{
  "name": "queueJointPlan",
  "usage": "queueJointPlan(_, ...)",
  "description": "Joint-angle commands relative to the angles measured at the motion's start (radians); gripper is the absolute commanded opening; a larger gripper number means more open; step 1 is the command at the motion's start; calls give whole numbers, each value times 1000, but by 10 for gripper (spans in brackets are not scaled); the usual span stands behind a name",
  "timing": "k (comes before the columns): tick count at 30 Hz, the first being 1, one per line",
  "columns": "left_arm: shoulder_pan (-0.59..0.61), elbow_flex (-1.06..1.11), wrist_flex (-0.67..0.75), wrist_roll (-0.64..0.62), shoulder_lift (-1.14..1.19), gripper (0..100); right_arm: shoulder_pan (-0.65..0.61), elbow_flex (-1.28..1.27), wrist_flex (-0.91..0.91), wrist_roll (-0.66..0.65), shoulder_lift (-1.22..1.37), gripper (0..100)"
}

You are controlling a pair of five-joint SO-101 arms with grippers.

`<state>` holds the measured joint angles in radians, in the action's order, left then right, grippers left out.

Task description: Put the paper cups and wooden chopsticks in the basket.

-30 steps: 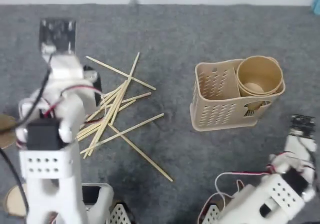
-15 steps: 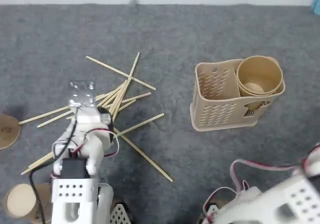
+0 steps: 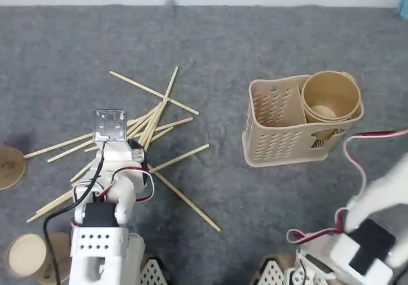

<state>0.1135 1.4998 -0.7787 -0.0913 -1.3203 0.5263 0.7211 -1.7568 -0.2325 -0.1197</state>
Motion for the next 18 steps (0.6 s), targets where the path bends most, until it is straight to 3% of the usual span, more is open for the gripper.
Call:
queueJointPlan(1, 3, 41, 129, -5, -15, 13, -153, 52, -39, 34, -51, 9)
queueJointPlan(9, 3, 54, 158, -5, -15, 13, -317, -48, -39, 31, -199, 8)
queueJointPlan(13, 3, 54, 158, -5, -15, 13, -354, -298, 41, 28, -381, 8)
queueJointPlan(18, 3, 54, 158, -5, -15, 13, -349, -755, 321, 25, -648, 8)
